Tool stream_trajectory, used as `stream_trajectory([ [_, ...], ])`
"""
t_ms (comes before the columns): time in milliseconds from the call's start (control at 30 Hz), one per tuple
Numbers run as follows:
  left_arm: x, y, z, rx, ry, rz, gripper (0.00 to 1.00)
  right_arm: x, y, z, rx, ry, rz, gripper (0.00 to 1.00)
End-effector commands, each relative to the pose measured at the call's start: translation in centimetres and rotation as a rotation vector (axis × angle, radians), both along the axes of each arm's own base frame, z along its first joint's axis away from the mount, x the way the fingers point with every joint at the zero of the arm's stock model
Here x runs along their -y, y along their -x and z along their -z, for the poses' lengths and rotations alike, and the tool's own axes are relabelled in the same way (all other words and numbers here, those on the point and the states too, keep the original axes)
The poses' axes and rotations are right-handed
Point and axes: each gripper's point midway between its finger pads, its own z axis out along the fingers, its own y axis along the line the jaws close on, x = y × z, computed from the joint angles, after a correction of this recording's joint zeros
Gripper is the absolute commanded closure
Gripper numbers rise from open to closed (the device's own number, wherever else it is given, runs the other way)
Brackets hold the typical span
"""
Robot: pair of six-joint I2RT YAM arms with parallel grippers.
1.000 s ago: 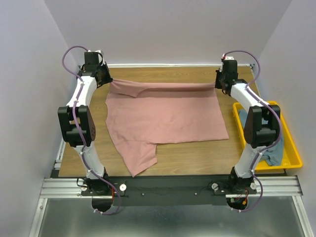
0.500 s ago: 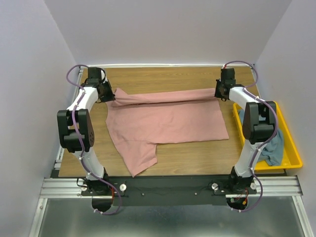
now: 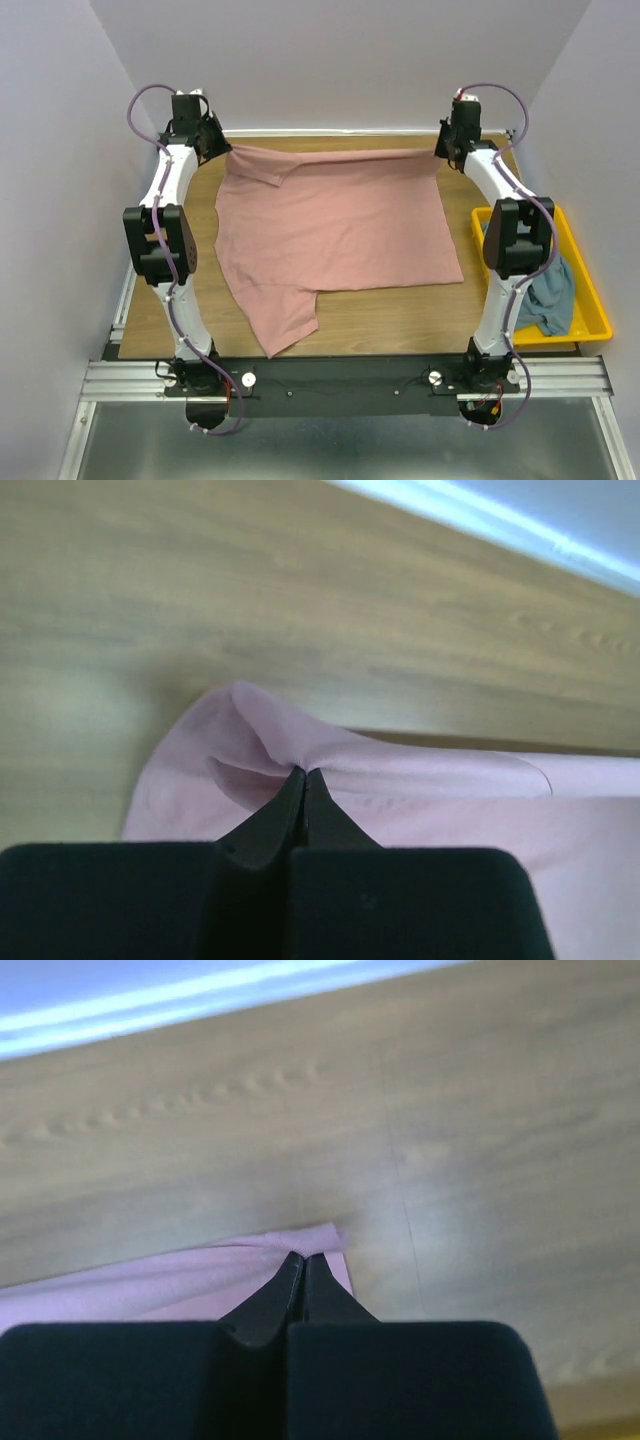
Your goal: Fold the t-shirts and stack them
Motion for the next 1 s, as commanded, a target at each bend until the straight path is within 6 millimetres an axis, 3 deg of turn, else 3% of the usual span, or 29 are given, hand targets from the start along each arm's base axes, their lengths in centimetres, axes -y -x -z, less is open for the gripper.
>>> stream_trajectory([
  [0,-0.6,-3.0,0.8,0.014,0.026,-0.017,1.0,0.2,-3.1,1.3,0.012,0.004,-0.015,0.99],
  [167,-0.4,-5.5,2.9,0.022,0.056,-0.001,1.0,0.2,-5.1,4.3,-0.011,0.004,-0.013,0.99],
  [333,-0.4,-5.4,4.7,-0.015,0.068,0.008,1.0,0.0,-5.5,4.2,-0.006,0.001,-0.024,0.99],
  [400,-0.4,-5.1,4.0,-0.013,0.071,0.008,1.0,-0.2,-4.9,4.0,-0.01,-0.004,-0.032,0.99],
  [533,-0.8,-3.3,2.3,-0.028,0.044,-0.011,1.0,0.0,-3.3,2.5,-0.009,0.002,-0.032,0.99],
  [567,-0.9,-2.9,2.2,-0.036,0.035,-0.018,1.0,0.0,-2.8,1.4,0.006,0.004,-0.034,0.99],
  [633,-1.1,-2.0,2.1,-0.052,0.026,-0.023,1.0,0.2,-1.5,2.1,-0.023,0.011,-0.031,0.99],
  [667,-1.1,-1.3,1.9,-0.059,0.017,-0.023,1.0,0.4,-1.1,1.3,-0.013,0.016,-0.026,0.99],
  [700,-1.1,-0.7,2.3,-0.078,0.016,-0.019,1.0,0.5,-0.1,2.4,-0.045,0.02,-0.022,0.99],
  [800,-0.7,1.1,2.5,-0.108,0.016,0.007,1.0,1.0,1.2,2.4,-0.056,0.032,0.0,0.99],
  [900,-0.6,2.7,3.1,-0.12,0.015,0.009,1.0,1.0,2.4,3.8,-0.094,0.03,0.0,0.99],
  [967,-0.3,3.9,4.4,-0.154,0.025,0.018,1.0,0.9,3.0,5.1,-0.123,0.025,-0.003,0.99],
])
